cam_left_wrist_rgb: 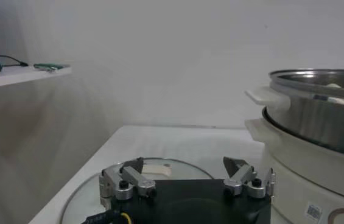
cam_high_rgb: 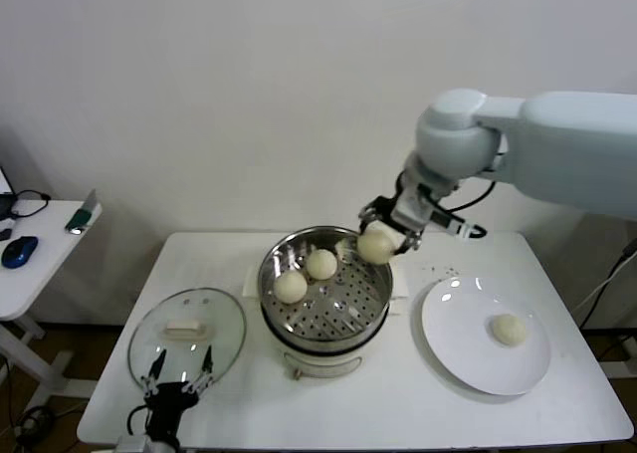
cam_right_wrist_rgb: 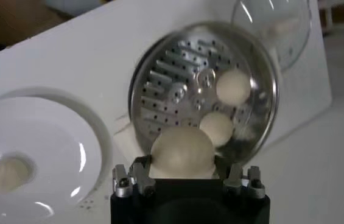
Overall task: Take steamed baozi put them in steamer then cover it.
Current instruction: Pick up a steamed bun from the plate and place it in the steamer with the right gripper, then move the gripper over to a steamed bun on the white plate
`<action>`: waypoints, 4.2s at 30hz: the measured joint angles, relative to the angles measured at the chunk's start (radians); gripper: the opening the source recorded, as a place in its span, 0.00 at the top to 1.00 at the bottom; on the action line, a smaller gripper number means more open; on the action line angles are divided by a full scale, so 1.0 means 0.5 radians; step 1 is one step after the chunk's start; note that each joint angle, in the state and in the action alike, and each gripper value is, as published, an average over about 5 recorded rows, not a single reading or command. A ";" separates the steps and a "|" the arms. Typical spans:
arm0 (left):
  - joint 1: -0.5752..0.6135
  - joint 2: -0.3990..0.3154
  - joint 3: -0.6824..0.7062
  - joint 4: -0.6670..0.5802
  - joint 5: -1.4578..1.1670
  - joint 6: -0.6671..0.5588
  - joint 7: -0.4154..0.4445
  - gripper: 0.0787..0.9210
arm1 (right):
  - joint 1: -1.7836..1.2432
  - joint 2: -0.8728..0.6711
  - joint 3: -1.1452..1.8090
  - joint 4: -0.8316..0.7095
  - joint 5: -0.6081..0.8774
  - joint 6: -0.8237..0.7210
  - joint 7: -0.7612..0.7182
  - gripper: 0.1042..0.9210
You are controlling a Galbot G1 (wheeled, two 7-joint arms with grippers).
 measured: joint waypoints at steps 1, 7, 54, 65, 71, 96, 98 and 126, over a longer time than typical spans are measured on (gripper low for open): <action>0.002 -0.002 0.000 -0.002 0.002 0.000 0.000 0.12 | -0.018 0.027 0.008 0.016 -0.024 0.007 0.006 0.28; 0.020 -0.007 -0.015 -0.016 0.002 0.000 -0.003 0.12 | -0.165 0.168 0.032 0.064 -0.181 0.019 0.041 0.28; 0.019 -0.015 -0.019 -0.010 -0.004 -0.003 -0.006 0.12 | -0.527 0.356 0.023 -0.204 -0.328 0.029 -0.015 0.12; 0.003 -0.007 -0.012 -0.019 -0.014 0.006 -0.001 0.12 | -0.062 -0.017 -0.268 -0.551 0.149 0.057 -0.145 0.12; -0.007 -0.002 -0.014 -0.009 -0.023 0.009 0.001 0.12 | 0.048 -0.313 -0.495 -0.641 0.294 -0.008 -0.139 0.12; 0.039 -0.027 -0.034 -0.003 0.008 0.012 0.002 0.12 | -1.386 -0.935 0.447 -1.091 -0.129 -0.361 0.076 0.12; 0.044 -0.029 -0.033 -0.004 0.013 0.012 0.002 0.12 | -1.472 -0.932 0.517 -1.113 -0.144 -0.378 0.083 0.12; 0.052 -0.028 -0.037 -0.019 0.014 0.011 0.002 0.12 | -1.868 -0.822 0.846 -1.261 -0.190 -0.487 0.128 0.21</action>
